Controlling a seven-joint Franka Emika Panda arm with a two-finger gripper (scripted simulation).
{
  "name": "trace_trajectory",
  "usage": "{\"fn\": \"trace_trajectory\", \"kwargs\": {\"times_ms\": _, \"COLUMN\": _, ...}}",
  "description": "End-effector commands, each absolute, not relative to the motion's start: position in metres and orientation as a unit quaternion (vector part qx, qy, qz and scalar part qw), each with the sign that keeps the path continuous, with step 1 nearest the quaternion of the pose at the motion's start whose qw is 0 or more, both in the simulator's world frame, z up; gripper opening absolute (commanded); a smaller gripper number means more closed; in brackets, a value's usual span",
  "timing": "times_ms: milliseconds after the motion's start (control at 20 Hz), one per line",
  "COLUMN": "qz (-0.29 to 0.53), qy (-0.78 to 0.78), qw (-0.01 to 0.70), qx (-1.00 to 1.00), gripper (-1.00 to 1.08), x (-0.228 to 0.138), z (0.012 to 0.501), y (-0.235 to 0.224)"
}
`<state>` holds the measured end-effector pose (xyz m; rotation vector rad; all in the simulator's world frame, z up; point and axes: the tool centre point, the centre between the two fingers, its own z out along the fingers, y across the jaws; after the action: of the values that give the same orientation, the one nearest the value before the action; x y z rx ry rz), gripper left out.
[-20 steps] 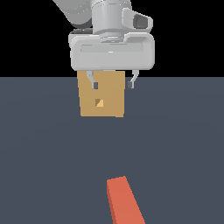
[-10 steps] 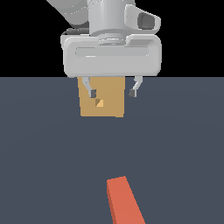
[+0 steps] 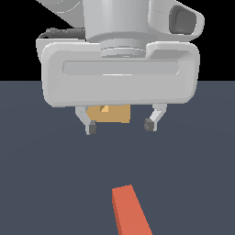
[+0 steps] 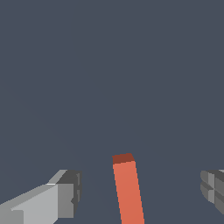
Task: Insert the peg into the horizontal hole in a box.
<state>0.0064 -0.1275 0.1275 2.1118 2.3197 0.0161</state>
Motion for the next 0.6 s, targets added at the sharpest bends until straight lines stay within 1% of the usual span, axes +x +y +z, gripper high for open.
{"fn": "trace_trajectory", "kwargs": {"times_ms": 0, "qz": 0.004, "qy": 0.747, "qw": 0.002, "qx": 0.665, "gripper": 1.0, "x": 0.009, "z": 0.119, "y": -0.153}}
{"fn": "trace_trajectory", "kwargs": {"times_ms": 550, "qz": 0.002, "qy": 0.775, "qw": 0.001, "qx": 0.632, "gripper": 1.0, "x": 0.028, "z": 0.084, "y": -0.255}}
